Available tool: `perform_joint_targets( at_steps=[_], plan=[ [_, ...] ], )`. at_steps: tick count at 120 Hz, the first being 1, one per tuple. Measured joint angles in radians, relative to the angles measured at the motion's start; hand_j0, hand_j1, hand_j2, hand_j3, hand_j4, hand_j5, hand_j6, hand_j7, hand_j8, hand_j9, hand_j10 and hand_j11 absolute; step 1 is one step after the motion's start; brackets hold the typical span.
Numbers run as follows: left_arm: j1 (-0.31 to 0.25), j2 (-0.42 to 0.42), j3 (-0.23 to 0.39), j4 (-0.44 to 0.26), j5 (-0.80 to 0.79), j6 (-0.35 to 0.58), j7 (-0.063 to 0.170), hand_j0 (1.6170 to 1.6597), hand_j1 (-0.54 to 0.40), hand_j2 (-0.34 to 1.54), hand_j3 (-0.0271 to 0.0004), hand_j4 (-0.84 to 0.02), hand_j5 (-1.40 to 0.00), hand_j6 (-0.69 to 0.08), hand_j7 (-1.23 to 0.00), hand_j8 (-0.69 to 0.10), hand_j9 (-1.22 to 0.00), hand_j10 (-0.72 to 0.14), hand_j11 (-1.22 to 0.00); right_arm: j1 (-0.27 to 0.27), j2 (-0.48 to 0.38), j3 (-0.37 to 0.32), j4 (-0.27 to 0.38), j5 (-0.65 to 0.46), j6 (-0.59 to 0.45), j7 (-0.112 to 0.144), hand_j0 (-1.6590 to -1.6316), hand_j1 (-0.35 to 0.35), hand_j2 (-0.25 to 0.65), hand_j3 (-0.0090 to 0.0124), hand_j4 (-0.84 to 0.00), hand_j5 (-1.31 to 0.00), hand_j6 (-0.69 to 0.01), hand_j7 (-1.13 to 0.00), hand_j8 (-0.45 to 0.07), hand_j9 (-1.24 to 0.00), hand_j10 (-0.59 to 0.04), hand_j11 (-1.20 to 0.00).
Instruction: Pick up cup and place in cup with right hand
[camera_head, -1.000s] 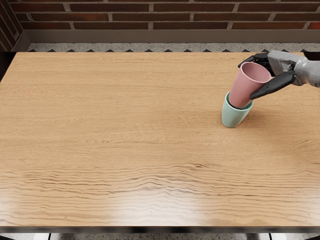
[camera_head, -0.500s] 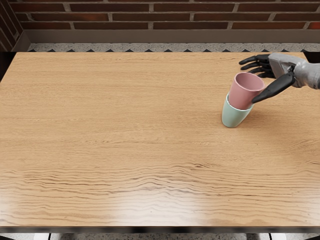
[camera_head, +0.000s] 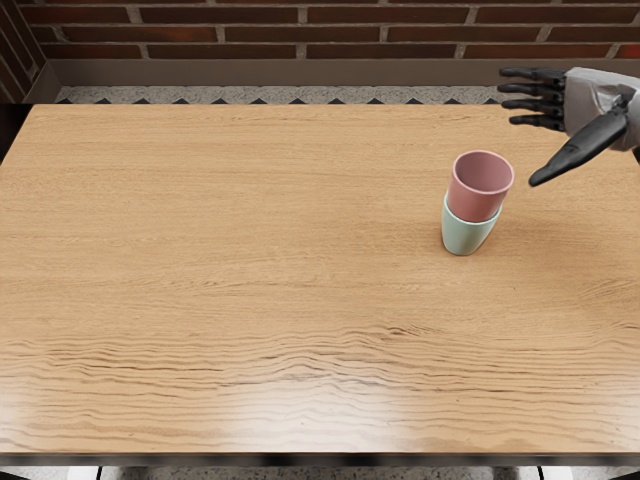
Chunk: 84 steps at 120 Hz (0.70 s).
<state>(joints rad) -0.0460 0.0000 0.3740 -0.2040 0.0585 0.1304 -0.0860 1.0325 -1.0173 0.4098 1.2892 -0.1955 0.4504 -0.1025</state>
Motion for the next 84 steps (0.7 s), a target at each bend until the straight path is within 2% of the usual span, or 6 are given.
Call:
perform_joint_targets(
  at_steps=[11, 25, 49, 84],
  plan=[
    [0.0, 0.0, 0.0, 0.0, 0.0, 0.0, 0.0, 1.6581, 0.349, 0.0, -0.0001, 0.0, 0.0, 0.0, 0.0, 0.0, 0.0, 0.0, 0.0, 0.001, -0.01, 0.02, 0.032, 0.111, 0.041, -0.039, -1.658, -0.289, -0.005, 0.0, -0.053, -0.07, -0.053, -0.07, -0.052, -0.07, -0.053, -0.07],
    [0.0, 0.0, 0.0, 0.0, 0.0, 0.0, 0.0, 1.6581, 0.349, 0.0, -0.0001, 0.0, 0.0, 0.0, 0.0, 0.0, 0.0, 0.0, 0.0, 0.002, -0.012, 0.035, 0.071, 0.218, 0.078, -0.06, -1.658, -0.297, -0.006, 0.0, -0.046, -0.06, -0.045, -0.06, -0.045, -0.06, -0.046, -0.06],
    [0.0, 0.0, 0.0, 0.0, 0.0, 0.0, 0.0, 1.6581, 0.349, 0.0, -0.0001, 0.0, 0.0, 0.0, 0.0, 0.0, 0.0, 0.0, 0.0, 0.005, 0.025, 0.04, 0.114, 0.324, 0.105, -0.068, -1.658, -0.303, -0.006, 0.0, -0.039, -0.05, -0.038, -0.05, -0.038, -0.05, -0.039, -0.05],
    [-0.009, 0.0, -0.001, -0.007, 0.001, -0.001, 0.0, 1.6581, 0.349, 0.0, -0.0001, 0.0, 0.0, 0.0, 0.0, 0.0, 0.0, 0.0, 0.0, 0.009, 0.109, 0.053, 0.121, 0.353, 0.103, -0.068, -1.658, -0.306, -0.006, 0.0, -0.035, -0.05, -0.034, -0.05, -0.035, -0.05, -0.035, -0.05]
  ],
)
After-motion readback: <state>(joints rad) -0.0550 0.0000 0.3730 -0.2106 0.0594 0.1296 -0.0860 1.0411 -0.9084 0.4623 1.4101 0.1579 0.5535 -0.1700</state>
